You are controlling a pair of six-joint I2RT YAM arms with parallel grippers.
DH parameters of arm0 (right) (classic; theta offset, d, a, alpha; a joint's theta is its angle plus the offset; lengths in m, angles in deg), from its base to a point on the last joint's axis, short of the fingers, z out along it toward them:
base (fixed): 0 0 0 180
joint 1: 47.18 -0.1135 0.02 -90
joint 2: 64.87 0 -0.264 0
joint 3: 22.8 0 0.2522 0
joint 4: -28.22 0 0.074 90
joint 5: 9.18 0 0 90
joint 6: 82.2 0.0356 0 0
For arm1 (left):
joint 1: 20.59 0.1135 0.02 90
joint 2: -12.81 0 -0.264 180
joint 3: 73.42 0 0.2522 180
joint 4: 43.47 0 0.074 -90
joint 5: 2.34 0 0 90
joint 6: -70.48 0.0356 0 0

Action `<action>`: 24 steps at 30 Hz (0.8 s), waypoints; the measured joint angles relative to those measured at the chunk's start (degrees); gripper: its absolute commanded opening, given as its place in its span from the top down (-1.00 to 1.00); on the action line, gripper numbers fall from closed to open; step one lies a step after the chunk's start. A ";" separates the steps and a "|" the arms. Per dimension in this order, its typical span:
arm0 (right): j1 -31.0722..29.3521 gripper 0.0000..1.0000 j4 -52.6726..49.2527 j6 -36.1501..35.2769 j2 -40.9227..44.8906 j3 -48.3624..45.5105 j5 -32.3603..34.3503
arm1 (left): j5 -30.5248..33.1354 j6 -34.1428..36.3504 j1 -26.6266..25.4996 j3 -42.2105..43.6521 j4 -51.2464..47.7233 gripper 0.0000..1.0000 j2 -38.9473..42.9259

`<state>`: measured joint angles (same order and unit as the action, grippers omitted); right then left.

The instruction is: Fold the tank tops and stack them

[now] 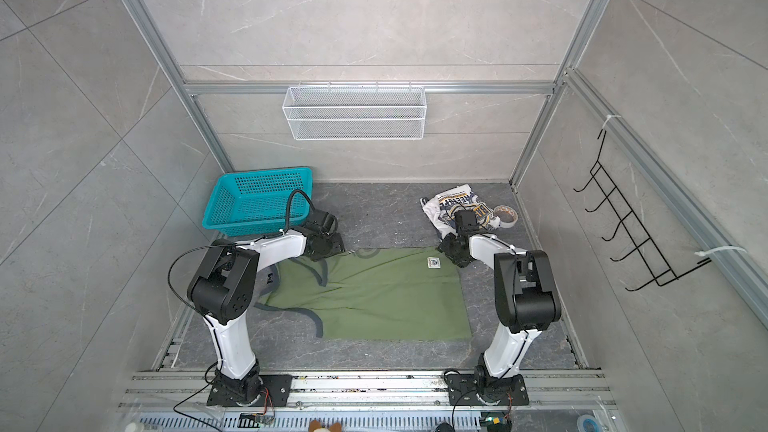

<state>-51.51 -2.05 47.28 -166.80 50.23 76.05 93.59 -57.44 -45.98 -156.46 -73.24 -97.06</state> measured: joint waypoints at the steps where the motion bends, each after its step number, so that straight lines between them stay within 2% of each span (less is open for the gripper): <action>1: -0.02 -0.17 -0.13 0.00 0.00 -0.02 0.26 | 0.22 -0.04 0.02 0.00 -0.24 -0.45 0.02; 5: -0.09 -0.20 -0.68 -0.28 1.40 -0.50 0.98 | 0.55 0.13 -0.57 0.52 -1.40 -0.55 1.25; 9: -0.79 -0.24 -2.51 -1.60 7.63 -1.51 2.91 | 2.54 0.44 -2.03 1.99 -4.42 -0.64 6.45; 15: -7.41 -0.24 -2.51 -3.39 13.46 -1.84 3.28 | 6.21 0.33 -1.44 8.76 -5.68 -0.56 19.19; 19: -11.74 -0.24 -1.60 -3.76 13.00 -4.04 1.88 | 6.86 -0.28 6.38 16.28 -5.09 -0.48 26.75; 24: -11.91 -0.24 -1.16 -3.74 10.29 -5.44 1.55 | 5.44 -0.50 18.78 19.23 -4.22 -0.41 28.52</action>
<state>-63.43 -3.21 43.54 -156.51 44.78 77.60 99.03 -57.94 -27.20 -137.22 -77.46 -68.53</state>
